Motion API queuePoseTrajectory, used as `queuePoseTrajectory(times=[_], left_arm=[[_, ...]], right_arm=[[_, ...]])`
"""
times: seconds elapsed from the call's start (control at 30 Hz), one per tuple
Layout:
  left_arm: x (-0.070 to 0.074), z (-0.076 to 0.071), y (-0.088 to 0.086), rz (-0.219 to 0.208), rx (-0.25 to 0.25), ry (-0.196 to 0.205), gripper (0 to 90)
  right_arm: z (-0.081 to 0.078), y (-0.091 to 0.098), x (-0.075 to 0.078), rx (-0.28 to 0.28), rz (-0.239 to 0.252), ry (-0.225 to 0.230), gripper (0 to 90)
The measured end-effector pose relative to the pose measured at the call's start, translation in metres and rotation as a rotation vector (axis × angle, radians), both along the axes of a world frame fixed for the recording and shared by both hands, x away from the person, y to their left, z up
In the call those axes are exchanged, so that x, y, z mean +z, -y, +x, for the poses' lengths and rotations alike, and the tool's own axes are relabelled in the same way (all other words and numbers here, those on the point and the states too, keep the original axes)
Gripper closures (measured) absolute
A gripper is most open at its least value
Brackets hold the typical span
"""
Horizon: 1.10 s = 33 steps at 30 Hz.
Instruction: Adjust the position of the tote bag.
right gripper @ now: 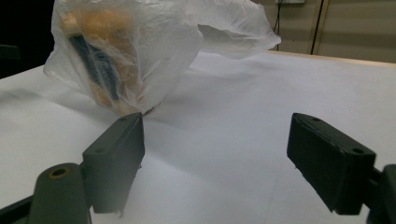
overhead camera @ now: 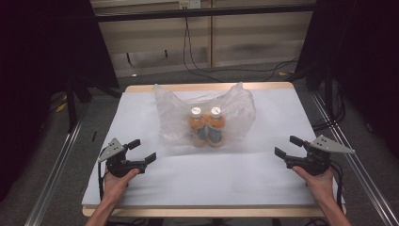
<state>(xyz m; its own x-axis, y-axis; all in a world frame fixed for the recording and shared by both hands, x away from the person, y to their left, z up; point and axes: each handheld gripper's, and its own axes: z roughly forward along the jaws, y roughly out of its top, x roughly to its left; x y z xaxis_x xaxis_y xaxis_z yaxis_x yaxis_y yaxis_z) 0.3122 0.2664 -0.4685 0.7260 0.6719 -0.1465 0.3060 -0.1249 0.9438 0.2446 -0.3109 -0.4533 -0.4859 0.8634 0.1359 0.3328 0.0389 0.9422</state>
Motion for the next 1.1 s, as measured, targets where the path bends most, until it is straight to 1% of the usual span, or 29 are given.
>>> queuePoseTrajectory(times=[0.03,0.1,0.13,0.2,0.23,0.27,0.33,0.37,0.47,0.5,0.53,0.57,0.63,0.67,0.73,0.77,0.83,0.87,0.9,0.97,1.03,1.1], left_arm=[[0.0,0.0,0.001,0.001,0.007,-0.002,7.4],[0.0,0.0,0.0,0.007,0.001,-0.015,7.4],[-0.001,0.001,0.001,0.0,-0.005,-0.022,7.4],[-0.001,0.002,0.002,-0.002,-0.012,-0.037,7.4],[-0.001,0.002,0.003,0.009,-0.006,-0.037,7.5],[-0.001,0.002,0.003,0.012,-0.014,-0.035,8.2],[-0.001,0.002,0.004,0.007,-0.012,-0.031,9.4],[-0.001,0.002,0.005,0.014,-0.015,-0.029,9.4],[-0.001,0.002,0.008,0.012,-0.014,-0.032,14.2],[-0.001,0.004,0.008,0.008,-0.03,-0.031,15.9],[0.0,0.004,0.009,0.014,-0.014,-0.033,15.9],[0.001,0.004,0.009,0.01,-0.018,-0.037,16.3],[0.002,0.004,0.009,0.01,-0.03,-0.033,19.3],[0.003,0.003,0.01,0.01,-0.026,-0.036,20.2],[0.006,0.003,0.011,0.012,-0.041,-0.039,21.0],[0.007,0.003,0.012,0.011,-0.055,-0.039,23.2],[0.009,0.002,0.013,0.027,-0.055,-0.028,24.2],[0.01,0.002,0.014,0.024,-0.066,-0.031,24.5],[0.012,0.002,0.014,0.029,-0.06,-0.025,25.6],[0.015,0.003,0.014,0.015,-0.069,-0.026,26.5],[0.018,0.005,0.014,0.008,-0.065,-0.024,27.7],[0.02,0.01,0.014,-0.004,-0.073,-0.03,28.5]], right_arm=[[0.0,0.001,0.0,-0.003,-0.001,-0.009,19.0],[0.0,0.001,0.0,0.001,0.0,-0.025,20.0],[0.0,0.001,0.0,0.001,-0.002,-0.029,20.4],[0.001,0.001,0.0,0.008,-0.003,-0.039,21.5],[0.001,0.001,0.0,0.007,0.0,-0.045,22.3],[0.002,0.001,0.0,0.011,0.003,-0.052,22.3],[0.004,0.001,0.0,0.023,0.015,-0.082,23.2],[0.004,0.001,0.0,0.023,0.015,-0.082,23.2],[0.009,-0.003,0.0,0.045,-0.002,-0.102,26.8],[0.011,-0.005,0.001,0.053,-0.005,-0.105,26.8],[0.013,-0.005,0.001,0.059,-0.007,-0.108,27.2],[0.014,-0.007,0.002,0.069,-0.005,-0.114,28.4],[0.018,-0.01,0.003,0.088,-0.008,-0.118,30.2],[0.019,-0.012,0.005,0.09,-0.012,-0.121,31.4],[0.022,-0.016,0.008,0.106,-0.019,-0.12,33.3],[0.023,-0.018,0.009,0.116,-0.026,-0.123,35.0],[0.025,-0.023,0.013,0.125,-0.051,-0.124,36.2],[0.026,-0.025,0.015,0.132,-0.048,-0.122,37.5],[0.027,-0.026,0.017,0.146,-0.042,-0.123,39.4],[0.029,-0.03,0.022,0.153,-0.058,-0.115,41.9],[0.031,-0.032,0.027,0.163,-0.055,-0.112,43.7],[0.037,-0.033,0.03,0.174,-0.057,-0.108,46.7]])
